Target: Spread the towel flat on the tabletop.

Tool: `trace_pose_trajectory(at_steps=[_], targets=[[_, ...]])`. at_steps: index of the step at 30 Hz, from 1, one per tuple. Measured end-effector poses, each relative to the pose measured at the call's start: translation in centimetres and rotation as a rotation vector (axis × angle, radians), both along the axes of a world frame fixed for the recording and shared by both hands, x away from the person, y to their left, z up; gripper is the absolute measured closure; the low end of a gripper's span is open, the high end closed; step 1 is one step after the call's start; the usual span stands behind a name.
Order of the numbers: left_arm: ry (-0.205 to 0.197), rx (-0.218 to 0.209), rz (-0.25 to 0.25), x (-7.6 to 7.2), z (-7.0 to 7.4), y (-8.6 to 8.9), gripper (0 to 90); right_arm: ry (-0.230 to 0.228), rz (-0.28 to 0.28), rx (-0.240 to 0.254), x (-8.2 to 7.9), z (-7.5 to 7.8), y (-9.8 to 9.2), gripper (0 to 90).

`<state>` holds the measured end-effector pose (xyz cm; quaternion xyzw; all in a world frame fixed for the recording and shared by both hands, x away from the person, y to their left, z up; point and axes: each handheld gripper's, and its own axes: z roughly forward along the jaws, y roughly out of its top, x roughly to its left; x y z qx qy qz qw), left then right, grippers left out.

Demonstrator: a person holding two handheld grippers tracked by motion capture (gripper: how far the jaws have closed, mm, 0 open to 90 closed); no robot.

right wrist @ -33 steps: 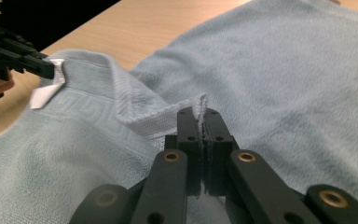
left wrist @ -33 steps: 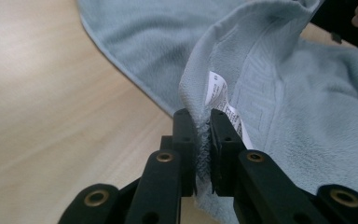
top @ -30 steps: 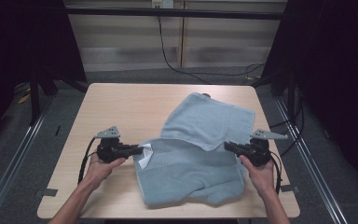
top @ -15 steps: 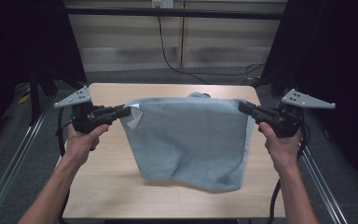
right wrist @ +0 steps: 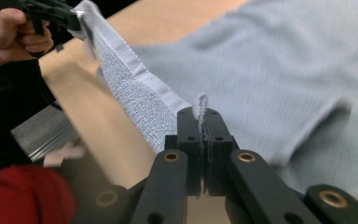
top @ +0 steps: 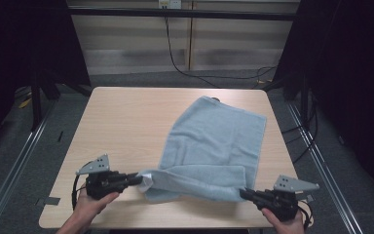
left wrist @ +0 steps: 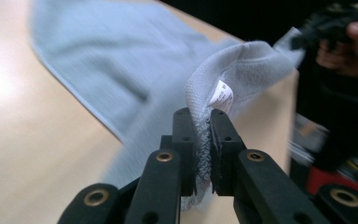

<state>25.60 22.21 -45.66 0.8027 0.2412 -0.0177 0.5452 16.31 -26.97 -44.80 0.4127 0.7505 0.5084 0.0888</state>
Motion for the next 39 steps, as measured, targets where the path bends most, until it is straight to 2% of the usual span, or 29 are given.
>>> trace_pose_trajectory(at_steps=[1, 4, 5, 6, 7, 10, 12, 13, 15, 16, 17, 18, 19, 20, 22, 23, 25, 27, 28, 29, 30, 31, 35, 37, 39], targets=[[0.021, 0.013, -0.018, -0.7, -0.4, 0.1, 82.9, 0.015, 0.006, 0.007, -0.6, -0.5, -0.2, 88.0], [0.068, 0.039, -0.071, -3.1, -1.8, 0.4, 82.7, 0.061, 0.040, -0.019, -2.4, -1.3, -0.4, 87.5], [0.061, 0.043, -0.069, -4.0, -2.1, 0.5, 82.5, 0.070, 0.054, -0.036, -2.9, -1.4, -0.3, 86.5], [0.068, 0.047, -0.083, -4.8, -2.3, 0.6, 82.3, 0.075, 0.063, -0.046, -3.4, -1.4, -0.2, 82.7], [0.078, 0.049, -0.101, -5.3, -2.3, 0.7, 81.2, 0.086, 0.066, -0.038, -3.5, -1.3, -0.1, 74.4], [0.067, 0.004, -0.115, -5.8, -1.8, 1.0, 68.2, 0.064, 0.061, -0.043, -3.2, -0.4, -0.1, 65.5], [0.067, -0.030, -0.108, -5.0, -1.2, 1.3, 62.0, 0.027, 0.040, -0.009, -2.9, 0.6, -0.3, 62.0], [0.055, -0.039, -0.091, -4.4, -1.0, 1.3, 61.8, 0.010, 0.030, -0.008, -2.5, 0.9, -0.5, 60.9], [0.051, -0.031, -0.068, -2.6, -0.8, 1.0, 58.4, 0.006, 0.012, -0.050, -1.1, 1.1, -0.4, 56.9], [0.036, -0.009, -0.047, -1.6, -0.7, 0.7, 57.9, 0.009, 0.003, -0.063, -0.2, 0.9, -0.4, 55.6], [0.047, 0.005, -0.031, -0.5, -0.8, 0.3, 56.8, 0.015, 0.001, -0.071, 0.8, 0.7, -0.3, 53.7], [0.041, 0.022, -0.006, 0.5, -1.1, -0.2, 56.1, 0.017, 0.003, -0.084, 1.9, 0.5, -0.1, 52.8], [0.044, 0.051, 0.010, 1.6, -1.4, -0.7, 55.3, 0.023, -0.002, -0.103, 2.9, 0.2, 0.0, 51.8], [0.069, 0.074, -0.004, 2.6, -1.8, -1.3, 52.9, 0.028, -0.012, -0.112, 4.1, -0.2, 0.1, 50.7], [0.073, 0.120, 0.012, 3.8, -2.7, -2.5, 50.0, 0.046, -0.019, -0.116, 6.2, -0.8, 0.1, 48.7], [0.089, 0.129, -0.017, 4.3, -3.1, -3.0, 47.6, 0.051, -0.031, -0.137, 7.1, -1.1, 0.0, 46.0], [0.102, 0.161, -0.039, 4.7, -3.7, -4.1, 44.9, 0.066, -0.032, -0.145, 8.6, -1.7, -0.1, 42.1], [0.115, 0.166, -0.066, 4.8, -4.2, -4.7, 43.6, 0.088, -0.022, -0.156, 9.8, -2.4, -0.1, 39.2], [0.121, 0.172, -0.091, 4.6, -4.2, -4.9, 48.9, 0.110, -0.028, -0.155, 10.1, -2.8, -0.1, 40.1], [0.094, 0.179, -0.133, 4.1, -4.2, -4.9, 66.2, 0.125, -0.018, -0.149, 10.3, -3.2, 0.0, 52.1], [0.081, 0.193, -0.158, 3.5, -4.0, -4.9, 80.3, 0.125, 0.013, -0.143, 10.2, -3.4, 0.1, 68.0], [0.086, 0.189, -0.168, 3.1, -3.8, -4.8, 82.1, 0.077, 0.009, -0.146, 9.5, -3.2, 0.5, 81.7], [0.076, 0.118, -0.182, 1.3, -2.5, -3.6, 84.5, 0.025, 0.038, -0.090, 6.7, -1.3, 0.9, 85.6], [0.090, 0.086, -0.200, 0.2, -2.2, -2.9, 84.7, 0.020, 0.040, -0.055, 5.0, -0.7, 0.5, 85.5], [0.100, 0.076, -0.224, -1.1, -2.2, -2.5, 84.7, 0.031, 0.056, -0.037, 3.3, -0.7, 0.2, 84.7]])
